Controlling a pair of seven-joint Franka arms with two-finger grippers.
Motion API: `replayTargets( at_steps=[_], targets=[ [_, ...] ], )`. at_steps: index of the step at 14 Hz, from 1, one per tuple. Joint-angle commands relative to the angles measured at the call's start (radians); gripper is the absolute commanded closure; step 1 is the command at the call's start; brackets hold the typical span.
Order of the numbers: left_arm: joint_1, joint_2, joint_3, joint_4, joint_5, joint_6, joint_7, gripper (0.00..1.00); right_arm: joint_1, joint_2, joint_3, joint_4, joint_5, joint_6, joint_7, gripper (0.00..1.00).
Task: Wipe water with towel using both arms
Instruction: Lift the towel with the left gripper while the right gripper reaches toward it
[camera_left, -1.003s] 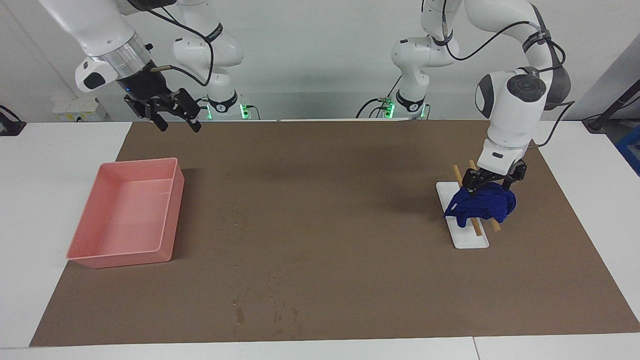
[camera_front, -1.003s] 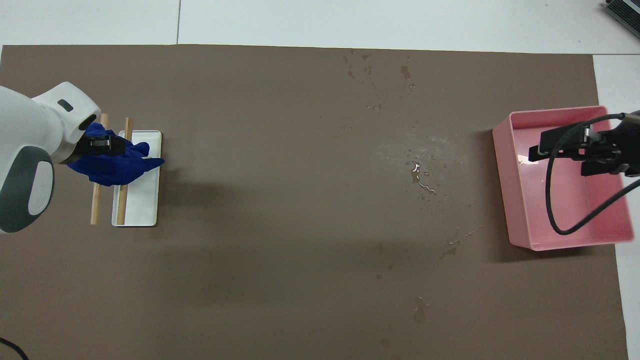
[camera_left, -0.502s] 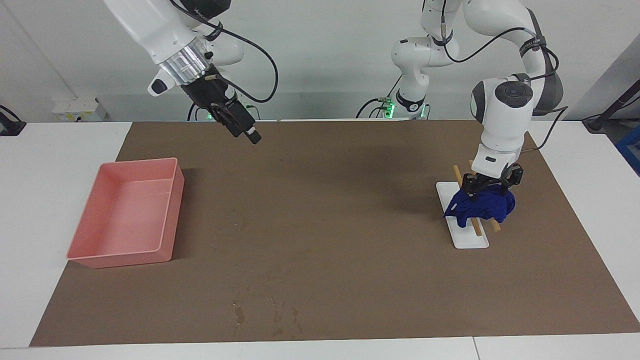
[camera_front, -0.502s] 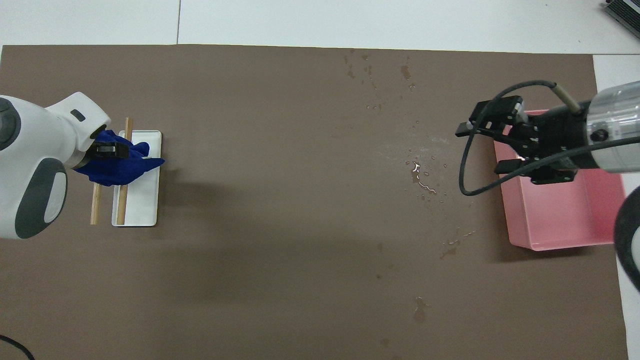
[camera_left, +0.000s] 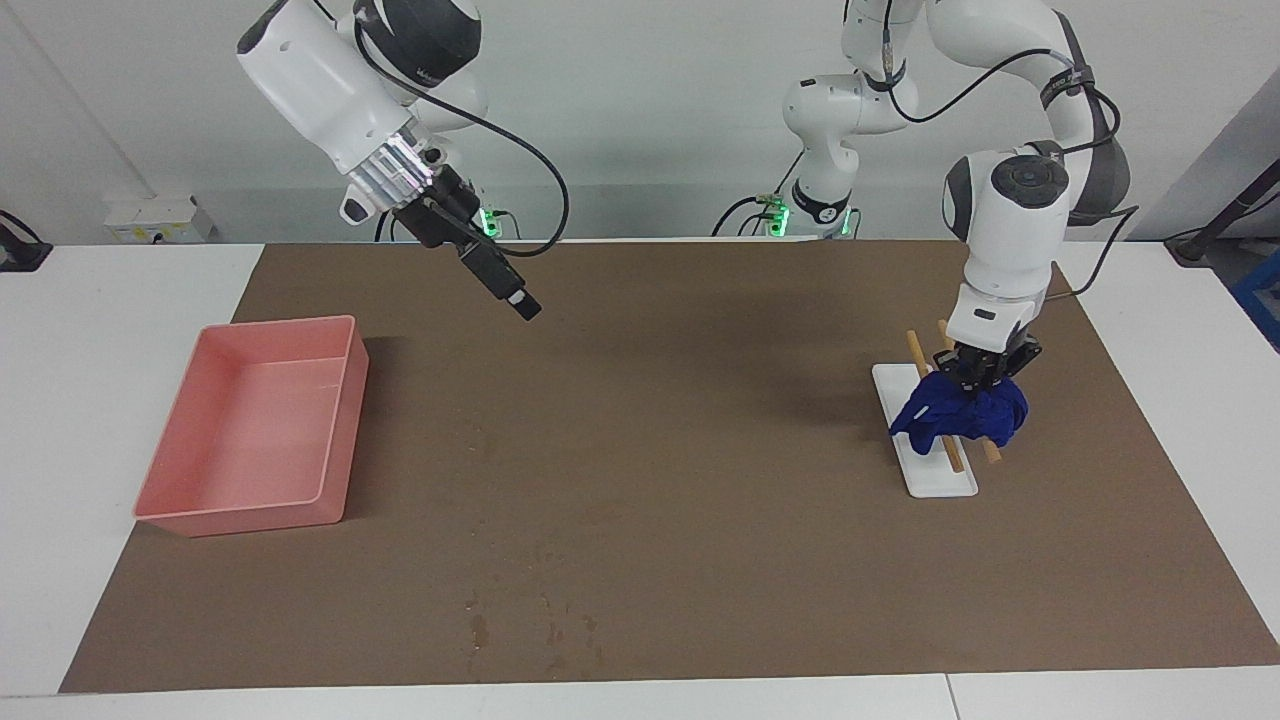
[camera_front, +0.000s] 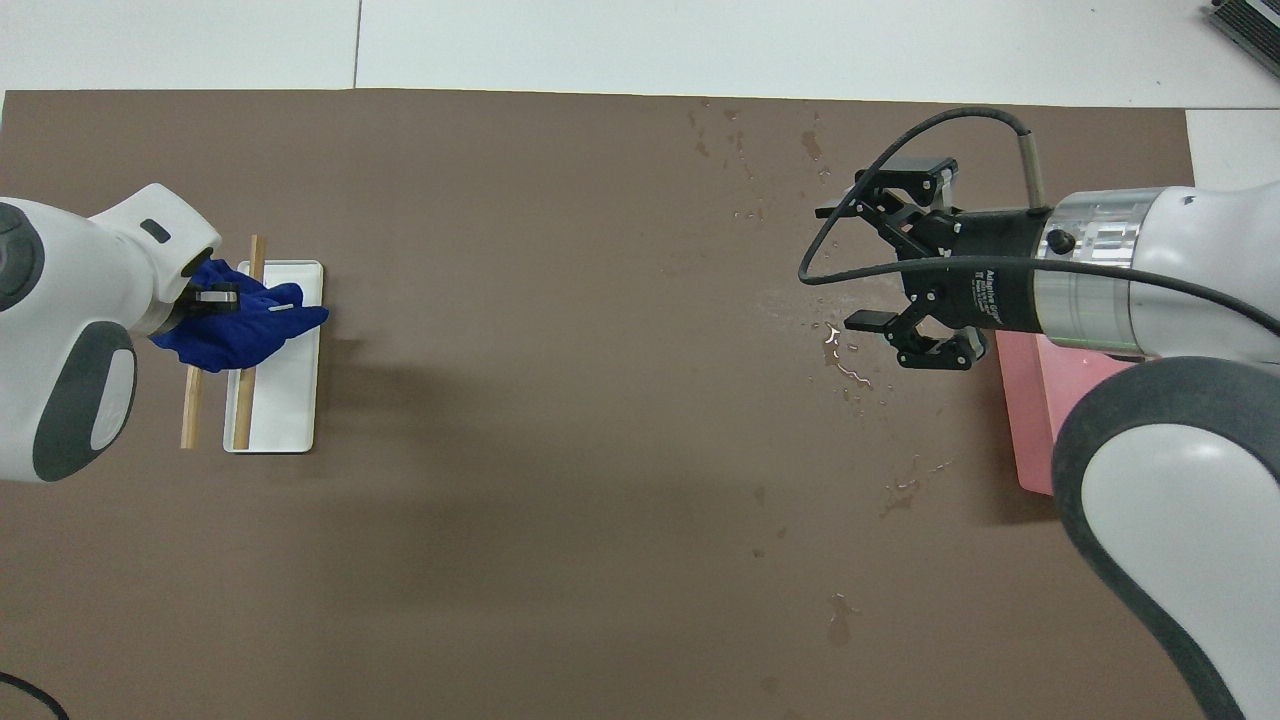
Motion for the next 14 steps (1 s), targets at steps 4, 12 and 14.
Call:
replayTargets(
  at_steps=[4, 12, 14],
  targets=[
    [-0.019, 0.029, 0.001, 0.304, -0.367, -0.345, -0.189, 1.0, 0.107, -0.004, 0.0, -0.086, 0.081, 0.103, 0.025, 0.0],
    [-0.071, -0.034, -0.079, 0.256, -0.909, -0.274, -1.071, 1.0, 0.217, 0.022, 0.002, -0.101, 0.086, 0.205, 0.082, 0.0],
    [-0.135, -0.047, -0.081, 0.21, -0.982, -0.177, -1.172, 1.0, 0.254, 0.042, 0.003, -0.101, 0.086, 0.234, 0.083, 0.0]
  ],
)
